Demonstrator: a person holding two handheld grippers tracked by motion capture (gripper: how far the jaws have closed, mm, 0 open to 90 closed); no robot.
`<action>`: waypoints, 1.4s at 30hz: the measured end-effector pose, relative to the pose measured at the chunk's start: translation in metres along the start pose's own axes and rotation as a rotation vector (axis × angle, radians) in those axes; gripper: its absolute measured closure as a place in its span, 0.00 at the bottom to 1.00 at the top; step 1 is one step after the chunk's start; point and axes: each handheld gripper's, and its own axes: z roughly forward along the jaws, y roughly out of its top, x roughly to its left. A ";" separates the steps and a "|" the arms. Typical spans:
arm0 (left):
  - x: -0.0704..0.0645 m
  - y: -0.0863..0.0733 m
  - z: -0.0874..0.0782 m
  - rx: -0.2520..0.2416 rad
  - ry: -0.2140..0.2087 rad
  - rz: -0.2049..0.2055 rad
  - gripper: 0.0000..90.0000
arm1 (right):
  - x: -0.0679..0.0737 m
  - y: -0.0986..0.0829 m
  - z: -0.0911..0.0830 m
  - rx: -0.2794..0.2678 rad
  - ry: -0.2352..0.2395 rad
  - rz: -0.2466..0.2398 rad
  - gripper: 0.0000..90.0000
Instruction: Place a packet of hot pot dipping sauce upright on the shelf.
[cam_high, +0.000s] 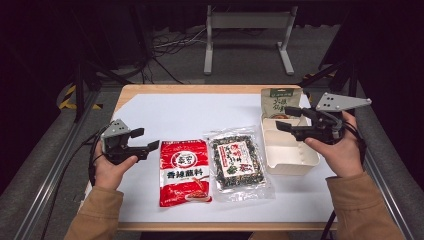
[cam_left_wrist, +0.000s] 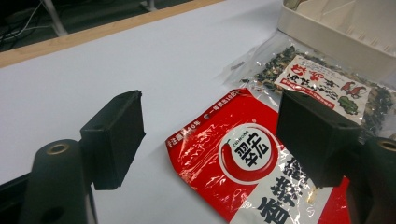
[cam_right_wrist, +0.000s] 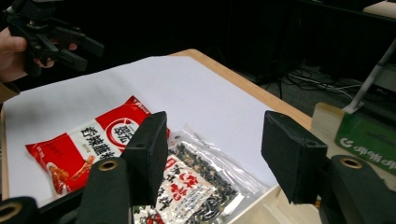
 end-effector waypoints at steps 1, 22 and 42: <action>0.000 0.000 0.000 0.007 0.009 -0.003 0.26 | 0.002 -0.001 0.000 0.000 0.002 0.001 0.46; 0.013 -0.011 0.016 0.093 0.078 -0.058 0.32 | 0.028 -0.019 0.009 0.001 0.012 -0.004 0.47; 0.029 -0.019 0.046 0.190 0.021 -0.108 0.35 | 0.050 -0.029 0.018 0.023 0.074 -0.031 0.46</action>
